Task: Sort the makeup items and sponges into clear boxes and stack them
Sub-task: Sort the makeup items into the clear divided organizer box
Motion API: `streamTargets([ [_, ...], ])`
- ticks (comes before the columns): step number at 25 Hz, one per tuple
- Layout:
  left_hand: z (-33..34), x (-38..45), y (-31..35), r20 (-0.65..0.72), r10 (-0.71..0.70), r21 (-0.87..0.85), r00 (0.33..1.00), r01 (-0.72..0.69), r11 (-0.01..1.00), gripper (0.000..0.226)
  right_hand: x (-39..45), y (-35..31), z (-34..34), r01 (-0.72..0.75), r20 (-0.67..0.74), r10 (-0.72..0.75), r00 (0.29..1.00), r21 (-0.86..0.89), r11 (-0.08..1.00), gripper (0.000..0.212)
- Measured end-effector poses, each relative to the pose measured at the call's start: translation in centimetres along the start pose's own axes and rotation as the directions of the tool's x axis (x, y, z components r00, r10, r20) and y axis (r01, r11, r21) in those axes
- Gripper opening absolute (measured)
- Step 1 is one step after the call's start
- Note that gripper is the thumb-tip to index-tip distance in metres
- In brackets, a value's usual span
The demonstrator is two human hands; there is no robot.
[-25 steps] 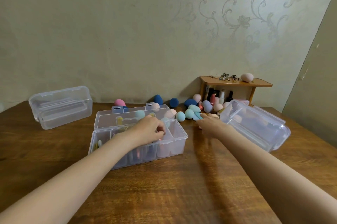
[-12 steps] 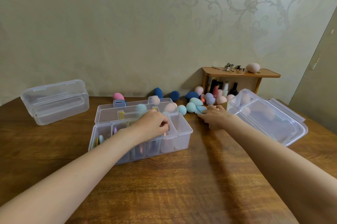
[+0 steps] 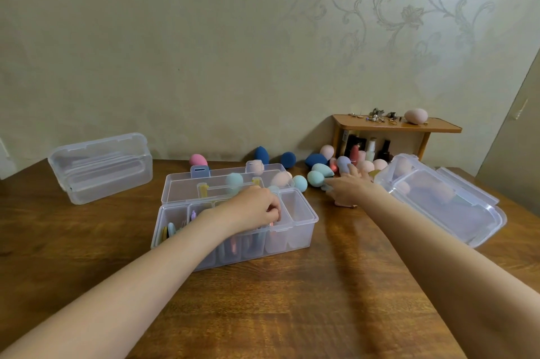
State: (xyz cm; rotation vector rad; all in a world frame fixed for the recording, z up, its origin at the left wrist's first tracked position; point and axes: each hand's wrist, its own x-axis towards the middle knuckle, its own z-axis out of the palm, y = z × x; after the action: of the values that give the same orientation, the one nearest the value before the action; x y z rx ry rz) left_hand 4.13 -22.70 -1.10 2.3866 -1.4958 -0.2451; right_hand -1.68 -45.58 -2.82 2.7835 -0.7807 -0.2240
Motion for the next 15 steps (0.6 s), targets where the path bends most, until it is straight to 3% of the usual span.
streamTargets([
  [3,-0.1,0.2,-0.4,0.008,0.009,-0.027,1.000,-0.009,1.000,0.022,1.3,-0.5,0.7,-0.061,0.023,0.059,0.998,0.084,0.995,0.044],
  [9,0.1,0.2,-0.6,-0.015,0.024,-0.027,1.000,-0.024,0.999,0.023,0.9,-1.2,-1.2,-0.085,-0.209,0.186,0.960,0.414,0.906,0.037],
  [12,0.0,-0.4,-0.6,-0.072,0.027,-0.034,0.997,-0.030,0.999,0.021,-1.8,-2.0,-4.7,0.091,-0.386,0.128,0.914,0.502,0.860,0.027],
  [15,-0.3,-0.7,-0.7,-0.119,-0.083,-0.121,0.989,0.069,0.990,0.016,-6.7,-4.7,-7.5,0.337,-0.525,-0.009,0.851,0.533,0.776,0.024],
])
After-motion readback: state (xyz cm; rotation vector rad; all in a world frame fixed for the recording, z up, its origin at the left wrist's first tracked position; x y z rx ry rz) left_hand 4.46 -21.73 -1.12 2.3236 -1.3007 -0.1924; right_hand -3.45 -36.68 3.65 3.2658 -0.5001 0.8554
